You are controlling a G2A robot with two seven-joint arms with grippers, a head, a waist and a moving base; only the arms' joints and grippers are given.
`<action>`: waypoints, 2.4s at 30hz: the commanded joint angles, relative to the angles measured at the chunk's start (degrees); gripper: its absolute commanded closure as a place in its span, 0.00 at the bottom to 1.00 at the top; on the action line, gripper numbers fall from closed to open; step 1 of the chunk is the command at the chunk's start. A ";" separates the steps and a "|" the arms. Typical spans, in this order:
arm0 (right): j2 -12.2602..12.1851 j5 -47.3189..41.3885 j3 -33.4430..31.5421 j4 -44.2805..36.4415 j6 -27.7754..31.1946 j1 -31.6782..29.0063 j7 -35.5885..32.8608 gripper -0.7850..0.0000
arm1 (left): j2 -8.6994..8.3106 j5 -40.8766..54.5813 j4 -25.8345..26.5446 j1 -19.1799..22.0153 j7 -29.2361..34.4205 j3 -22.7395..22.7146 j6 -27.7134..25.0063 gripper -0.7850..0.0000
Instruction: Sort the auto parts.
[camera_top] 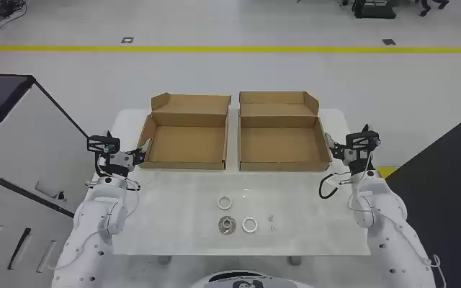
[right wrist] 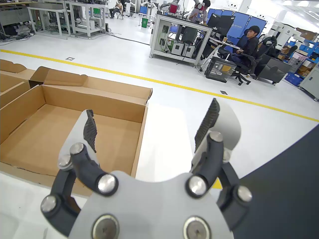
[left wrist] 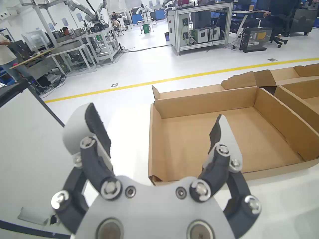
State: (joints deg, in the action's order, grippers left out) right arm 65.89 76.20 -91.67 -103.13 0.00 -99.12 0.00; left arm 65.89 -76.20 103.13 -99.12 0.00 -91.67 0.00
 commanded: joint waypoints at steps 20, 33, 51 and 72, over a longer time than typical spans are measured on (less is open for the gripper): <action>-0.58 0.74 -5.66 -5.75 6.08 -1.36 3.41 0.00 | 0.00 0.00 0.00 0.00 0.00 0.00 0.00 0.00; -2.42 -1.73 -11.25 -17.93 29.79 0.15 -12.84 0.00 | 0.00 0.00 0.00 0.00 0.00 0.00 0.00 0.00; -5.10 -10.71 -5.21 -20.78 52.45 12.25 -37.39 0.00 | 0.00 0.00 0.00 0.00 0.00 0.00 0.00 0.00; -16.56 -15.23 18.55 -21.74 56.72 29.79 -47.58 0.00 | 0.00 0.00 0.00 0.00 0.00 0.00 0.00 0.00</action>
State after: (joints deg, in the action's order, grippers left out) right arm 49.99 60.97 -74.39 -124.94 56.69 -70.39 -47.61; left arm 65.89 -76.20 103.13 -99.12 0.00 -91.67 0.00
